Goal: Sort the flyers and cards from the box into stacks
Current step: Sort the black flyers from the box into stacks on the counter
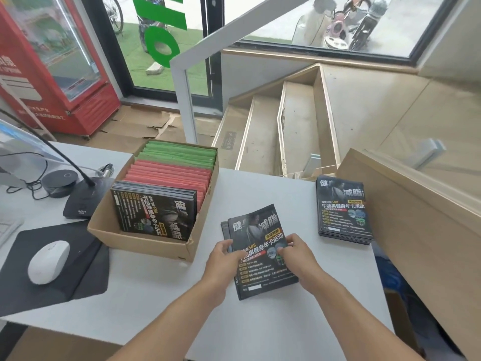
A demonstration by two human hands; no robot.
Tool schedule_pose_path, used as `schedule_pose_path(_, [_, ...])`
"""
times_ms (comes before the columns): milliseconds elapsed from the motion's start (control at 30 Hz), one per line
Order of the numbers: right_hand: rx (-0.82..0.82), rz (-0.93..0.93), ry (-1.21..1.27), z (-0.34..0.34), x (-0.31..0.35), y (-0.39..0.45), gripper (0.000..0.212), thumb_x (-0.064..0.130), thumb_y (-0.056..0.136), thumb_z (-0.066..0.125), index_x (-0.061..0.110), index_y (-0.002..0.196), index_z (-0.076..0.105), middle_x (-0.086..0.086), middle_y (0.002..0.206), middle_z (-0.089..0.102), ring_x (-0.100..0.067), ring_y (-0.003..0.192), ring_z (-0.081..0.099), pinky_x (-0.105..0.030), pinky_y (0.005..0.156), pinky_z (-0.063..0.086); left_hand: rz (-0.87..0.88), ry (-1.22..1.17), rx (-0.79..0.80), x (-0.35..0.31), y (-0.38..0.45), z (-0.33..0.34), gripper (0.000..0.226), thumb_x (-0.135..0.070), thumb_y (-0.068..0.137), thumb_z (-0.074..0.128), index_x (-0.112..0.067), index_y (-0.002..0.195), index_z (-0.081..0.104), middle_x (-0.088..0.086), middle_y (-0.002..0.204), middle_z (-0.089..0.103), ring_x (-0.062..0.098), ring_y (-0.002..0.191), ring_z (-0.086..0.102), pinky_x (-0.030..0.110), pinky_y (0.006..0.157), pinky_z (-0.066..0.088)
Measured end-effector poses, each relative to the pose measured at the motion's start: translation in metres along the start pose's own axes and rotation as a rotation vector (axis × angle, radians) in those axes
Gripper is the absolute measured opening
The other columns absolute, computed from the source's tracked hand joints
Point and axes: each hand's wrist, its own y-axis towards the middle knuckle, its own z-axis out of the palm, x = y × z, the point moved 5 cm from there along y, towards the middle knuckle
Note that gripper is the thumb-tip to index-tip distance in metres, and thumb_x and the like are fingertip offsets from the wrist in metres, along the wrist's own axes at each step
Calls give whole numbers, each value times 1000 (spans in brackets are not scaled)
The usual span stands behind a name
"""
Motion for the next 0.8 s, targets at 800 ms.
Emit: schedule_pose_path(800, [-423,-295,509,-98,58,-33,10,16,104,55,24,104,49,4,97,73,-9,78,74,-27,55,55,694,951,159,-6,14,34,70,-46,86,73,-35,149,44,-20,153,41,4,151,19,33,125,10])
